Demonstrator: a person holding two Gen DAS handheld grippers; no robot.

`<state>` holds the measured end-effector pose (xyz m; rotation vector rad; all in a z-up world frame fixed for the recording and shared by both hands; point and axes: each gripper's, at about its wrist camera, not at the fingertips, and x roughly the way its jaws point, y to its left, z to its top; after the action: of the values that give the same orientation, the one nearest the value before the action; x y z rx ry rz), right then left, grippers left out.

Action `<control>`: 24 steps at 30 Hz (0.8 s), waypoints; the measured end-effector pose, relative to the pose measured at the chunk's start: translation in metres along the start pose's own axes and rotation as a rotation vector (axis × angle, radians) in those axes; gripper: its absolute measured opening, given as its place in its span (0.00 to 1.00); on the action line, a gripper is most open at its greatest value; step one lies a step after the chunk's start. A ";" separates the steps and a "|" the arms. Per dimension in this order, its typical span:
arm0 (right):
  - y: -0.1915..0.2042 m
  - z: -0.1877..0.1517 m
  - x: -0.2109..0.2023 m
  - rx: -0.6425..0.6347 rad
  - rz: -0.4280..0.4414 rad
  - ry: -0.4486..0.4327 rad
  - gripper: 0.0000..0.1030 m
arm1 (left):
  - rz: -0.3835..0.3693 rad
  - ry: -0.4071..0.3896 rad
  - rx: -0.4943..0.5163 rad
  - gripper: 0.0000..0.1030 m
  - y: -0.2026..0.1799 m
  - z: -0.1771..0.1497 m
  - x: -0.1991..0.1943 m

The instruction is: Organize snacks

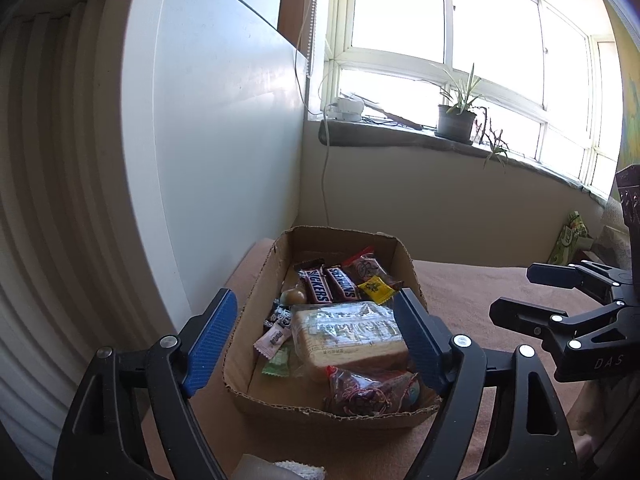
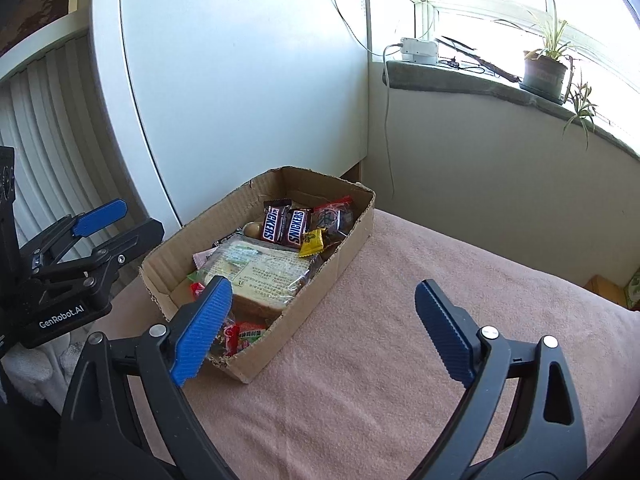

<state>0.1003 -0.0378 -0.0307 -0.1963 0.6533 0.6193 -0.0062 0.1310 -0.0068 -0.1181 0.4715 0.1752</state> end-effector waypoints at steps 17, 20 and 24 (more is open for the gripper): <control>0.006 -0.033 -0.025 0.013 -0.060 -0.003 0.92 | 0.026 0.040 -0.025 0.79 0.004 -0.027 -0.004; 0.007 -0.035 -0.026 0.004 -0.067 -0.001 0.92 | 0.033 0.038 -0.029 0.79 0.004 -0.028 -0.006; 0.008 -0.039 -0.023 0.017 -0.064 0.005 0.92 | 0.041 0.024 -0.027 0.79 0.003 -0.027 -0.009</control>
<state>0.0614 -0.0563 -0.0466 -0.2021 0.6542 0.5519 -0.0267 0.1283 -0.0267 -0.1367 0.4956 0.2201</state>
